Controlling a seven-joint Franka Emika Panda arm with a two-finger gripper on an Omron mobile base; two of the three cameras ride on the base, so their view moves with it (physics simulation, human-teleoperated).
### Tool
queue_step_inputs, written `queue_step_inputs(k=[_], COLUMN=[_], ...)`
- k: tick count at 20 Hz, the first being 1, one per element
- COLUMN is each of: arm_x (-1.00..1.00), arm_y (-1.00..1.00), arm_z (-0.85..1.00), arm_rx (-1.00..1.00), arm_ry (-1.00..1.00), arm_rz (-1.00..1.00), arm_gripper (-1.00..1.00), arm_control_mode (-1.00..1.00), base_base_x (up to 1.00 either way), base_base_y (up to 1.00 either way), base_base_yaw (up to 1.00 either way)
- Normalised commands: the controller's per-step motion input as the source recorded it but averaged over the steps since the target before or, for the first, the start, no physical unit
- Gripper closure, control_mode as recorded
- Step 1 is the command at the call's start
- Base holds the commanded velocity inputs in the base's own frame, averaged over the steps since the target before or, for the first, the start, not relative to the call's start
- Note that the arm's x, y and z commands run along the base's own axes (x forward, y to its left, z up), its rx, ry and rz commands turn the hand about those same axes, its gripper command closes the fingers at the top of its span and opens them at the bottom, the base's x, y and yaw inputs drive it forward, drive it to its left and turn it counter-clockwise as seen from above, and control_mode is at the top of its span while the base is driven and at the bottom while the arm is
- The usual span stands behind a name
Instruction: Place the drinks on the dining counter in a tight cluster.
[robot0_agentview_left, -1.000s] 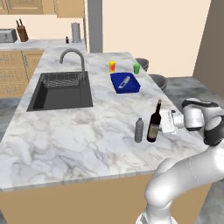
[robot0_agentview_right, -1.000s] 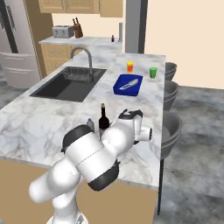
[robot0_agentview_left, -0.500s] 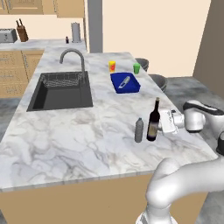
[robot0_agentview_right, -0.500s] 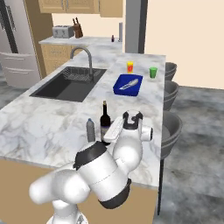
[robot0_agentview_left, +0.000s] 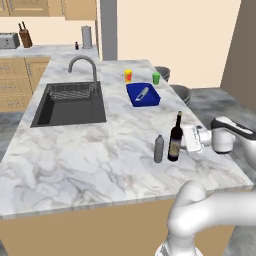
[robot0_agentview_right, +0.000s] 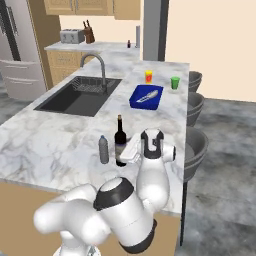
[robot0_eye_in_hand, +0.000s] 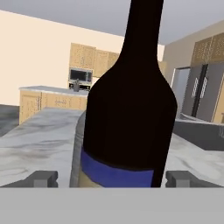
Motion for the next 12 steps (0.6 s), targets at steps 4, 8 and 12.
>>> queue_step_inputs(k=[4, 8, 12], arm_x=[0.00, 0.00, 0.00], arm_y=[-0.31, -0.38, -0.40], arm_z=[0.00, 0.05, 0.16], arm_rx=[0.04, 0.06, 0.02], arm_ry=[-0.01, 0.00, 0.00], arm_rz=[-0.02, -0.05, -0.05], arm_gripper=[-1.00, -1.00, -1.00], arm_control_mode=[-1.00, -1.00, -1.00], base_base_x=[0.00, 0.00, 0.00], base_base_y=[0.00, 0.00, 0.00], base_base_yaw=[0.00, 0.00, 0.00])
